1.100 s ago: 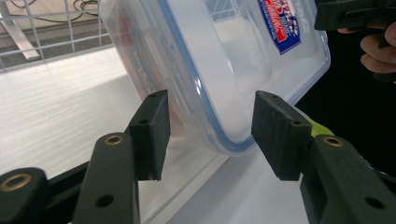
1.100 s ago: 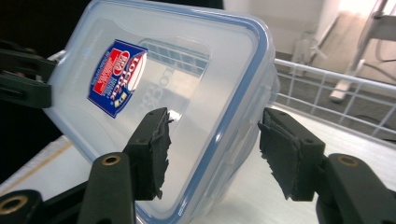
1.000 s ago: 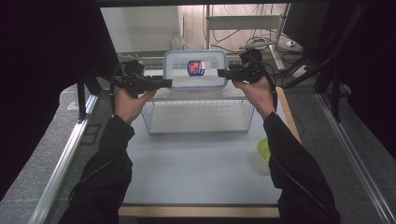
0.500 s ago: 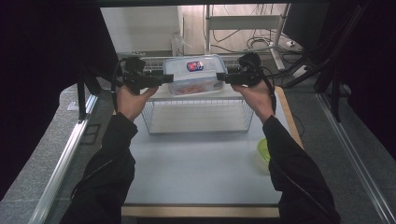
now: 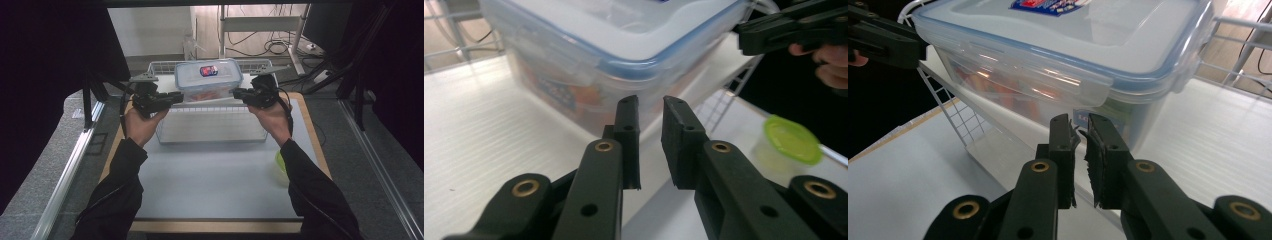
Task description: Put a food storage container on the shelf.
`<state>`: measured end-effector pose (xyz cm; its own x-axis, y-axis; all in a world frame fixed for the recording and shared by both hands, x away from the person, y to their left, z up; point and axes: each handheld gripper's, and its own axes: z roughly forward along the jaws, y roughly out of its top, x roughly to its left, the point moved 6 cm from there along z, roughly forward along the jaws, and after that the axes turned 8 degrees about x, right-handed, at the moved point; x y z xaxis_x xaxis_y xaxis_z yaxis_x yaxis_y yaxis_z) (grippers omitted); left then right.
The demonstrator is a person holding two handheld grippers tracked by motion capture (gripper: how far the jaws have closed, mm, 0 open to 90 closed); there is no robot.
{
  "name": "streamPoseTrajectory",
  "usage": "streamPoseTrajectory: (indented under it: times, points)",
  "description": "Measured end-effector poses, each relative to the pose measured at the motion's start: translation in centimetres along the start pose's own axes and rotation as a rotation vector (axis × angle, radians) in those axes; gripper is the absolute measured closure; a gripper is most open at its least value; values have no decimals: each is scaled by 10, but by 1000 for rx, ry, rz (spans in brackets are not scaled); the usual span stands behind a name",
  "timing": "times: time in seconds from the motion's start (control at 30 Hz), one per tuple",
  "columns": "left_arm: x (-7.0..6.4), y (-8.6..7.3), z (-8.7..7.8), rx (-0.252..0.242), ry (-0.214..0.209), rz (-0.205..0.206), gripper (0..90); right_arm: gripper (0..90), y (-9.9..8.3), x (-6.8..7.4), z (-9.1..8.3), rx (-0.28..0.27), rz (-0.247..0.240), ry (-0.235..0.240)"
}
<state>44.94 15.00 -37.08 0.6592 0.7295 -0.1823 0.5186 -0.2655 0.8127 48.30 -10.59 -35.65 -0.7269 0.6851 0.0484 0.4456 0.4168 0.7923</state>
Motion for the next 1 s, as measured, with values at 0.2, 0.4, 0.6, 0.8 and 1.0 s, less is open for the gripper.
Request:
streamPoseTrajectory:
  times: [0.2,0.4,0.6,0.8,1.0]
  points:
    - [15,6,8,20,42,-41,791,832,2,-2,15,11,8,-18]
    - [18,9,19,33,81,-51,775,839,4,-6,20,-2,31,-23]
    - [16,10,20,29,91,-45,765,791,3,-1,22,4,4,-33]
    - [0,1,13,-12,63,-12,639,711,-6,4,14,-13,4,11]
    - [-19,-15,11,11,62,79,458,580,-19,15,5,-11,-34,24]
